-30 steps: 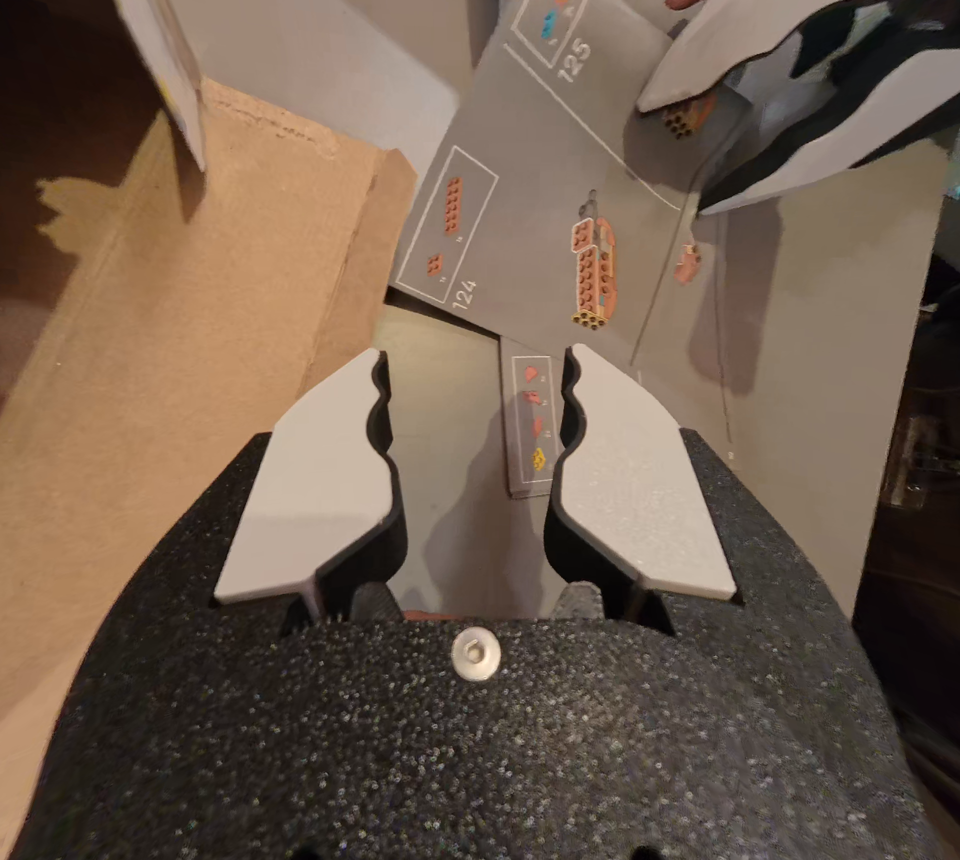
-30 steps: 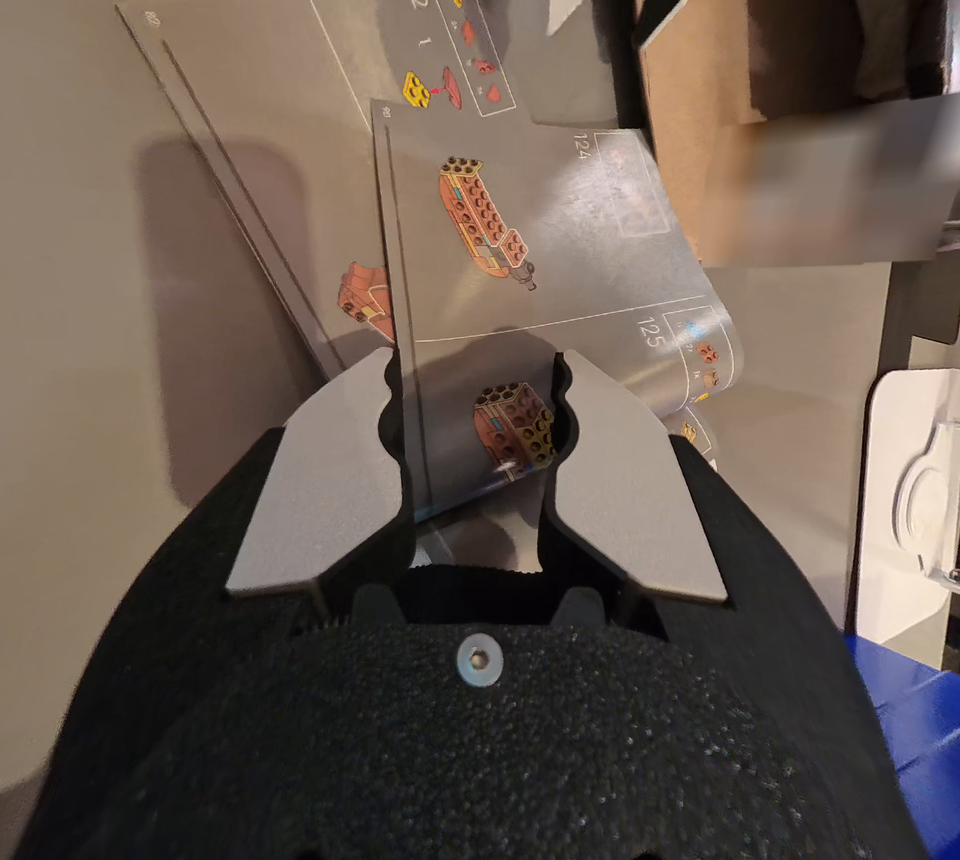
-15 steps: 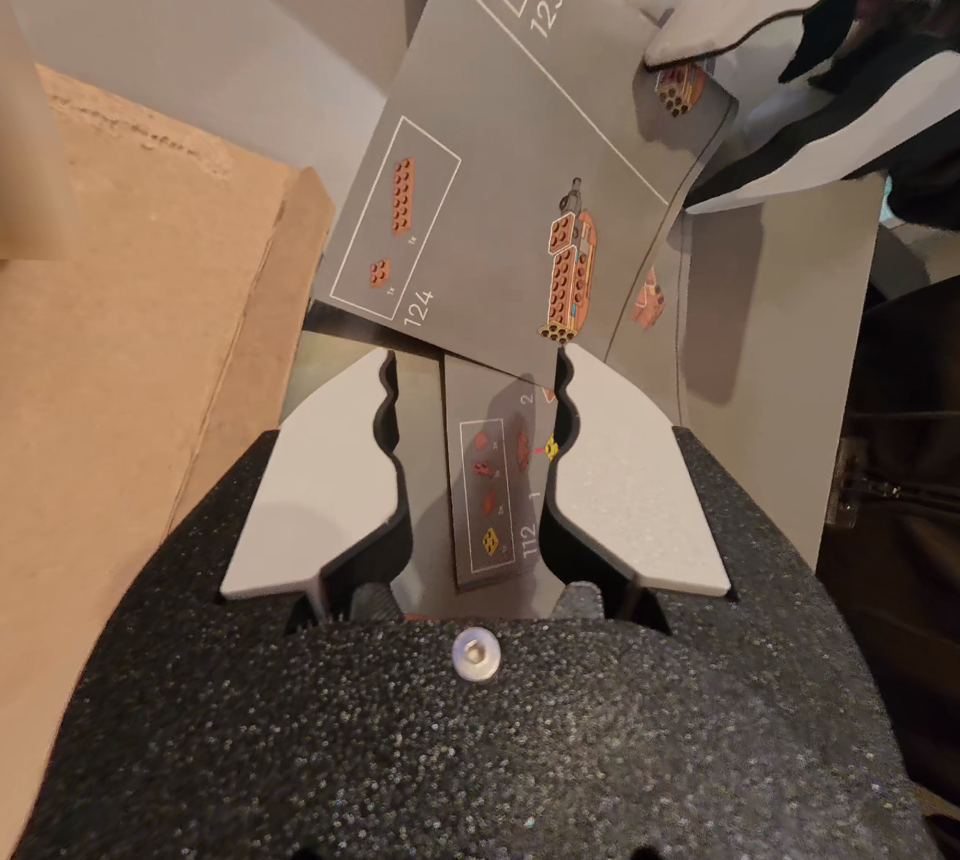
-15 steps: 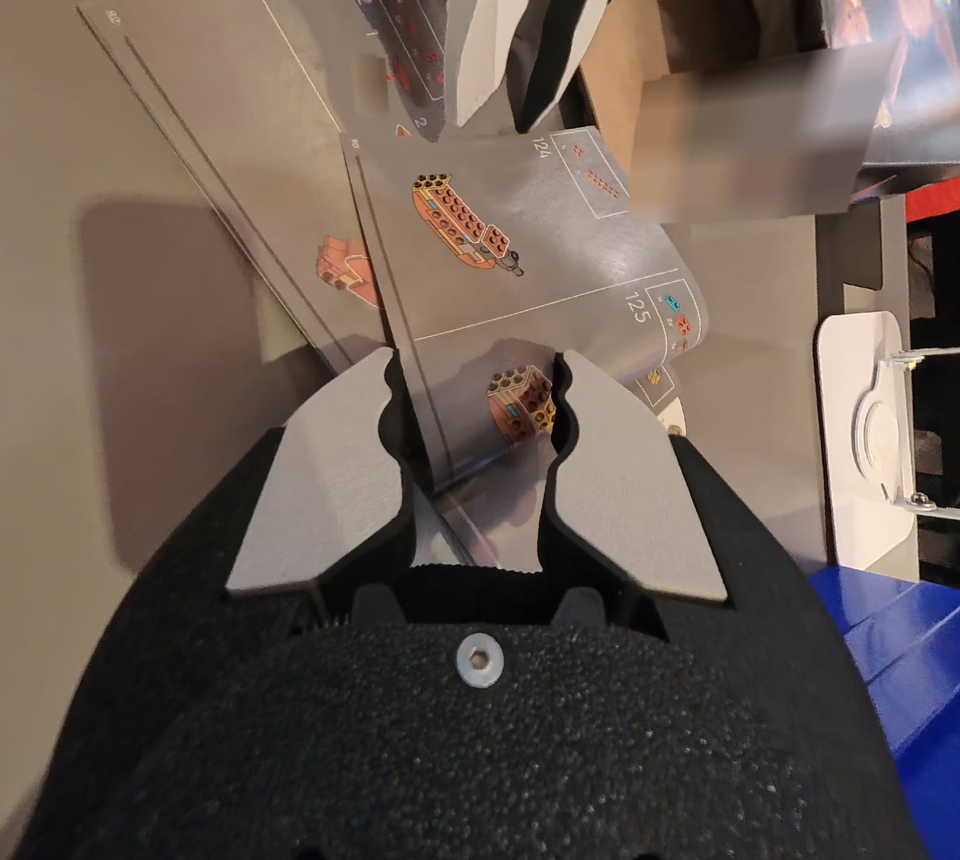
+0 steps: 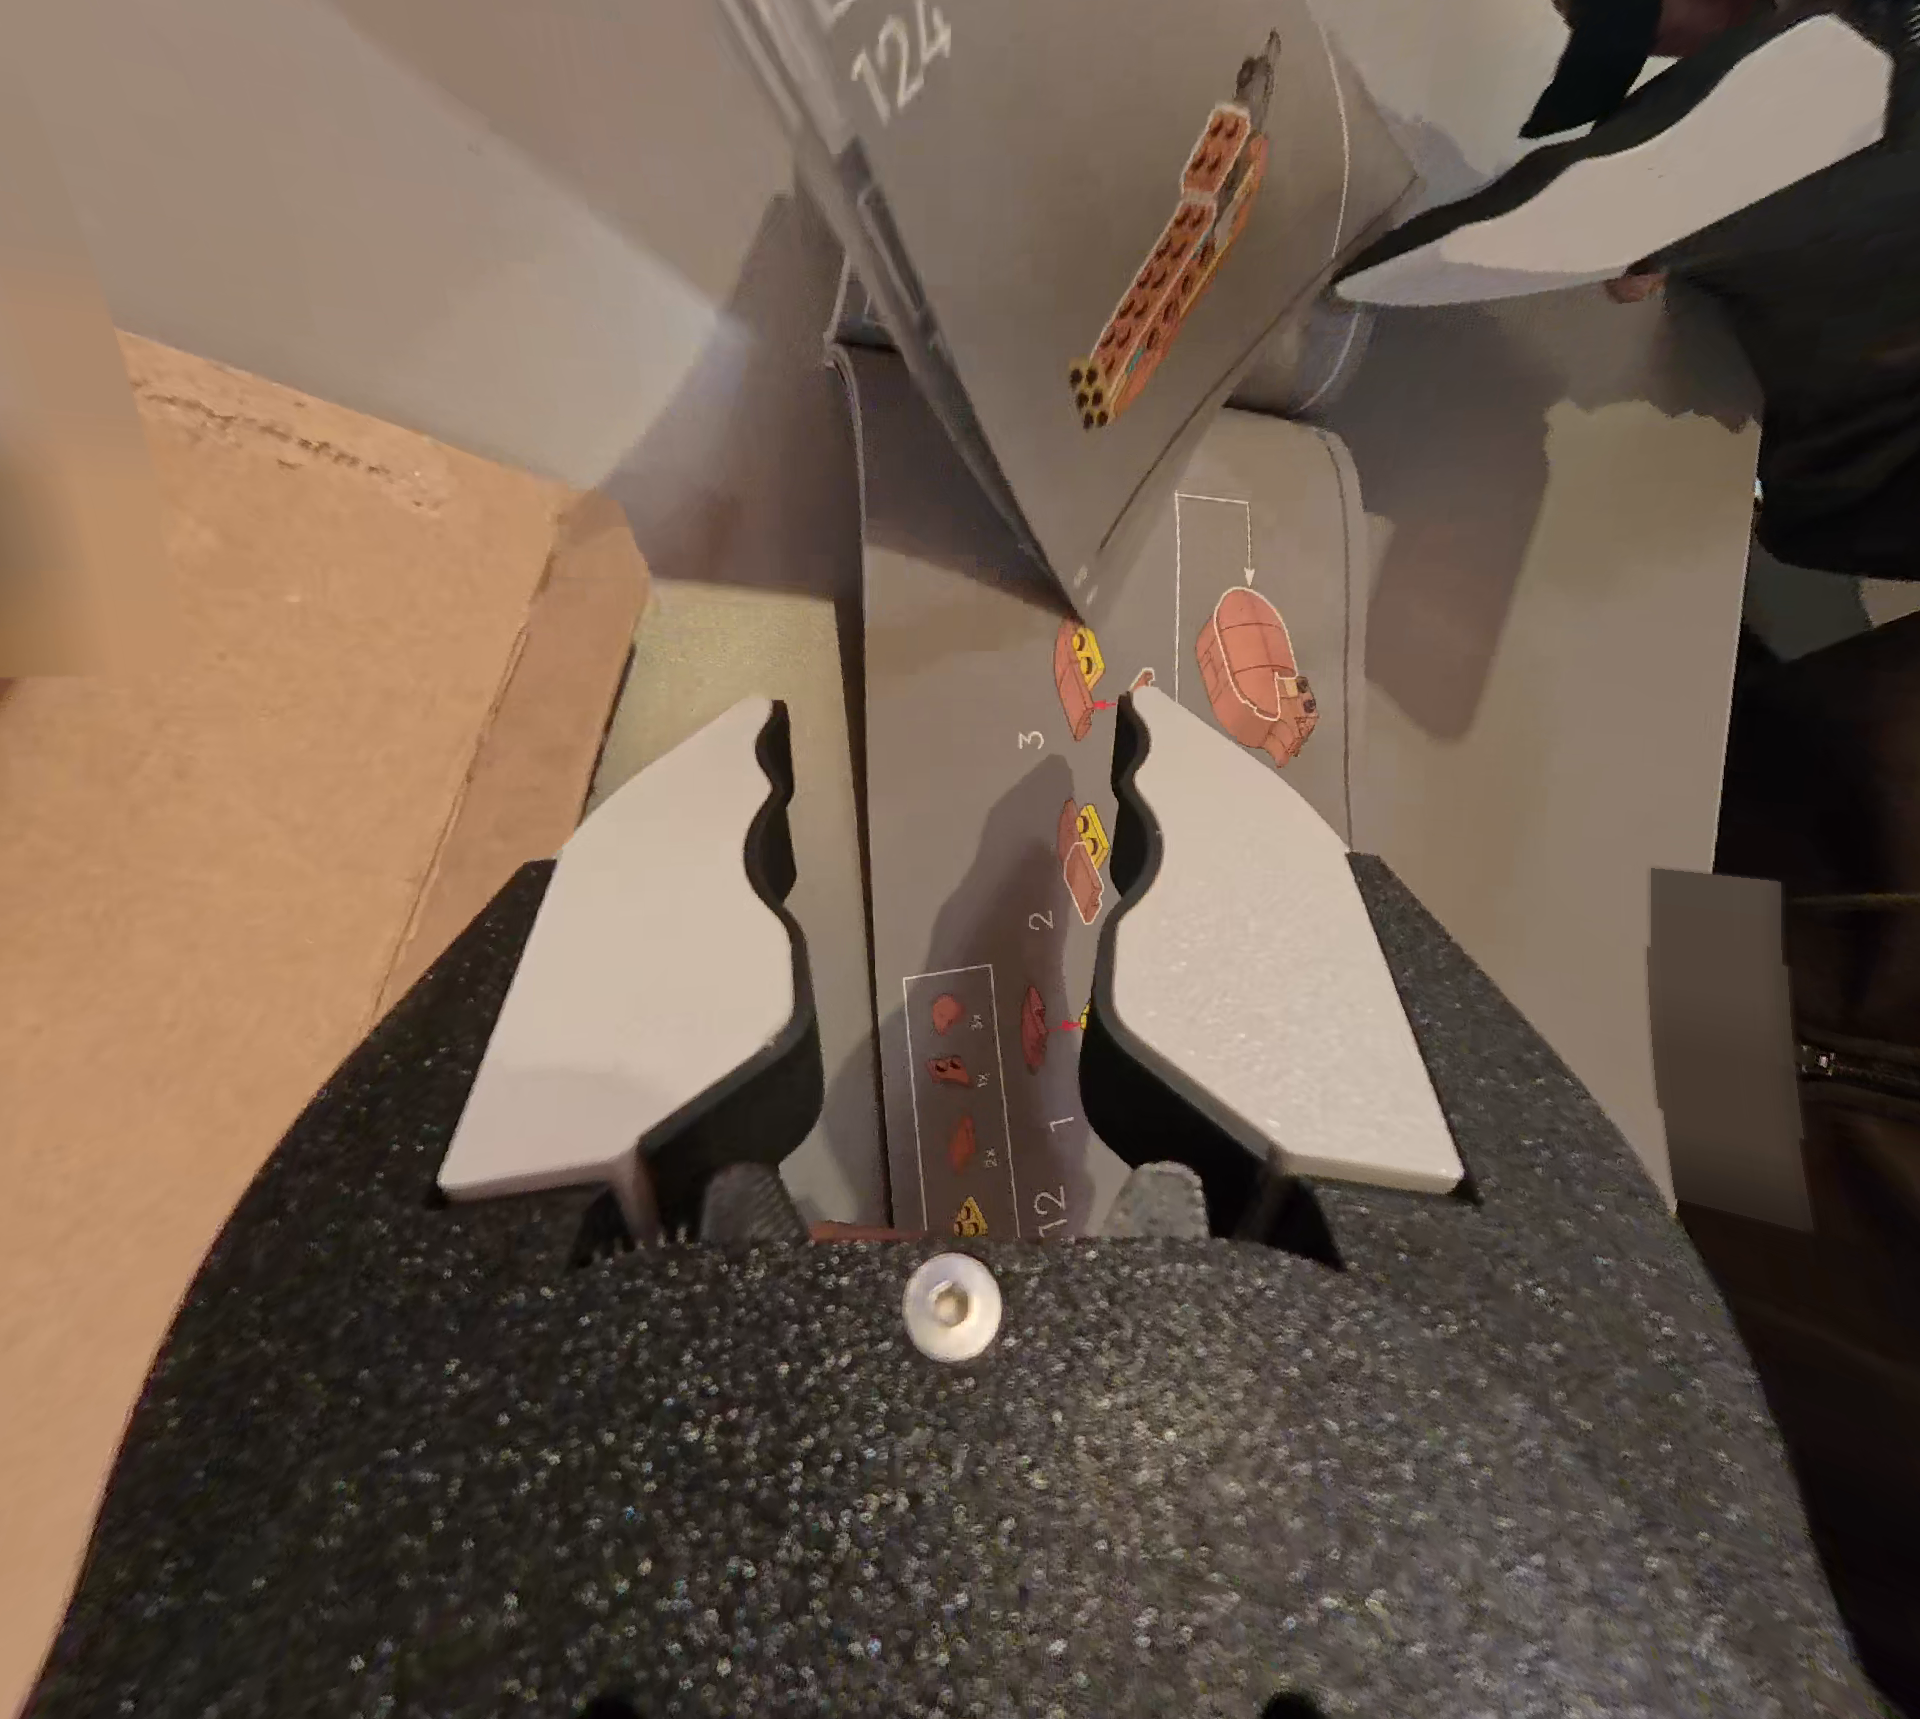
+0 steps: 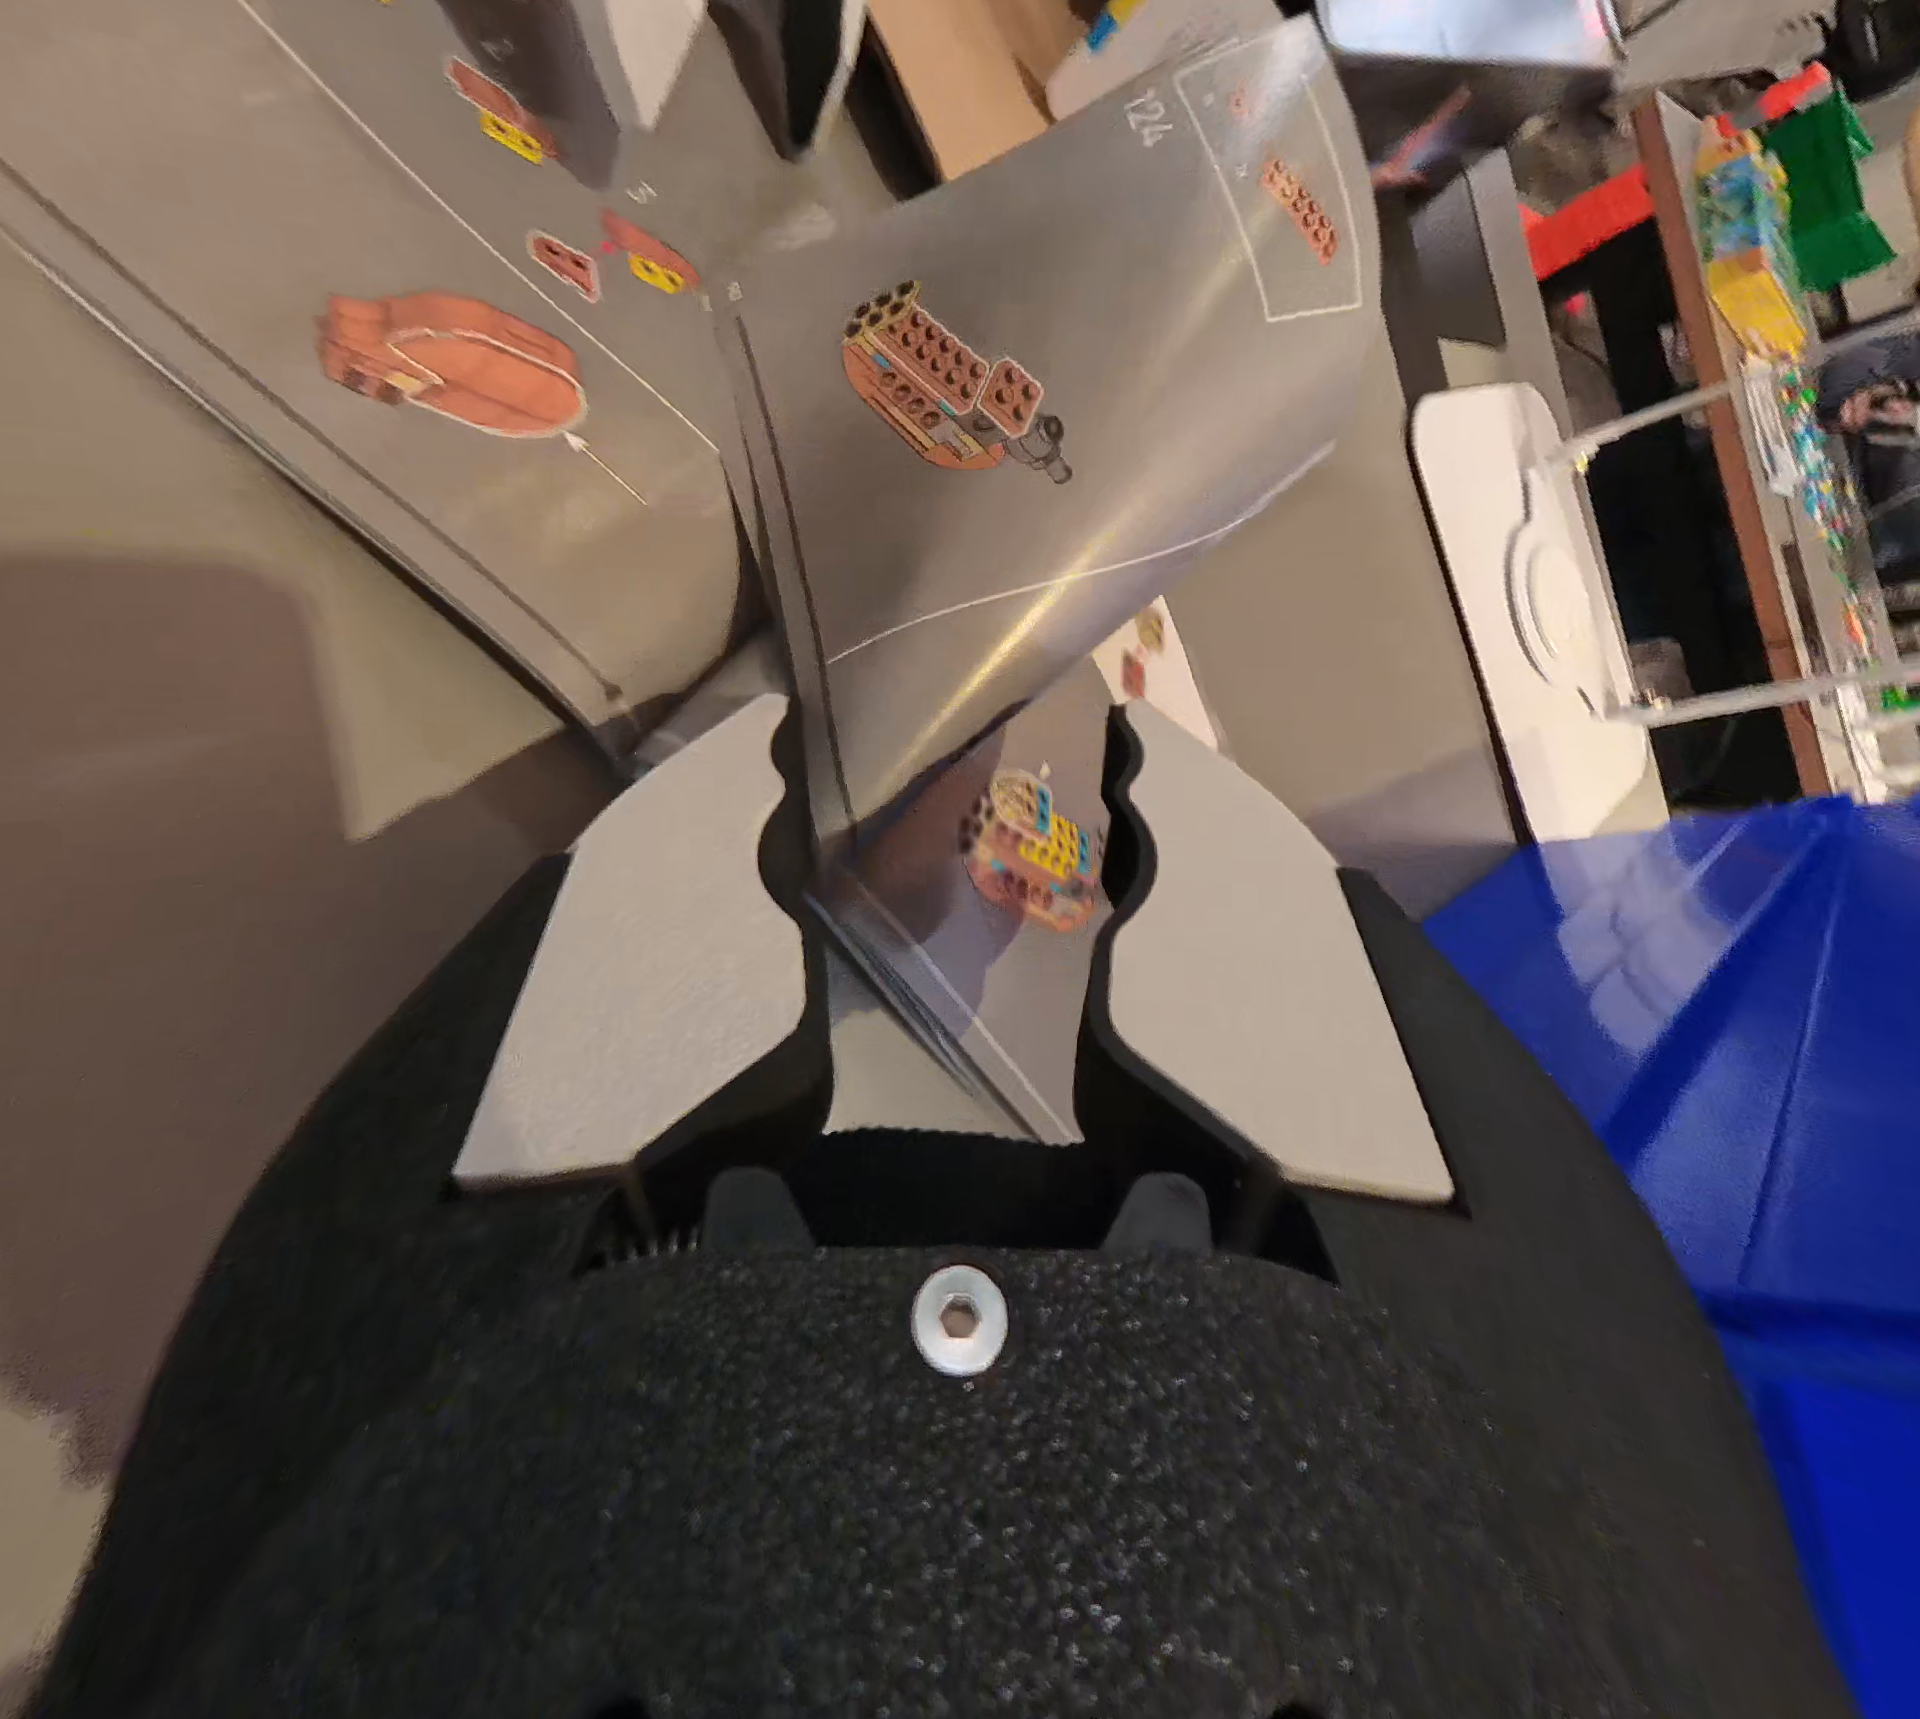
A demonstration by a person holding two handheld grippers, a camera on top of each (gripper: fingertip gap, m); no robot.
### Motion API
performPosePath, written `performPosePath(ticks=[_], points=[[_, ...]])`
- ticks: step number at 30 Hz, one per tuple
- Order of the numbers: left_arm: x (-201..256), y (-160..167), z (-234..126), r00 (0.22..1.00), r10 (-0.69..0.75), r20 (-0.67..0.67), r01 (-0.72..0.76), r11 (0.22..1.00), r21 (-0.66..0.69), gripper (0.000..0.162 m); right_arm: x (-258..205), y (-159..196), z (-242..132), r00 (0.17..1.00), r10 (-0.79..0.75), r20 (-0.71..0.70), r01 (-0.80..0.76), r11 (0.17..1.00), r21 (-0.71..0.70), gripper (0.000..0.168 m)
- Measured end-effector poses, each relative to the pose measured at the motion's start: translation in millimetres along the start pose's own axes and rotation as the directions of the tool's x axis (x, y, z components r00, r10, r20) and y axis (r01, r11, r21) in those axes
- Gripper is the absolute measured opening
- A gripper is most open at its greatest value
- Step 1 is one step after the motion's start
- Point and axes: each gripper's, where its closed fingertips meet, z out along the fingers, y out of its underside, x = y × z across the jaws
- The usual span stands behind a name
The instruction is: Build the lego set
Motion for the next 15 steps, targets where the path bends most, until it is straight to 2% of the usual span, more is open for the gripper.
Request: performPosePath(ticks=[5, 11, 13, 15], points=[[0, -8, -5, 0.999, 0.03, 0.016, -0.031, 0.999, 0.04, 0.059, 13, 32, -13, 0.978, 0.181, -0.104, -0.184, 0.983, -0.022, 0.056], [2, -15, -9, 0.999, 0.044, 0.018, -0.046, 0.996, 0.078, 0.059, 15, 75, -41, 0.89, 0.4, -0.217, -0.417, 0.908, -0.035, 0.056], [1, -16, -10, 0.998, 0.049, 0.027, -0.051, 0.995, 0.084, 0.059, 8, 81, -53, 0.878, 0.42, -0.228, -0.441, 0.896, -0.048, 0.054], [0, -18, -11, 0.998, 0.055, 0.036, -0.058, 0.994, 0.093, 0.059, 2, 78, -62, 0.895, 0.381, -0.232, -0.402, 0.914, -0.048, 0.053]])
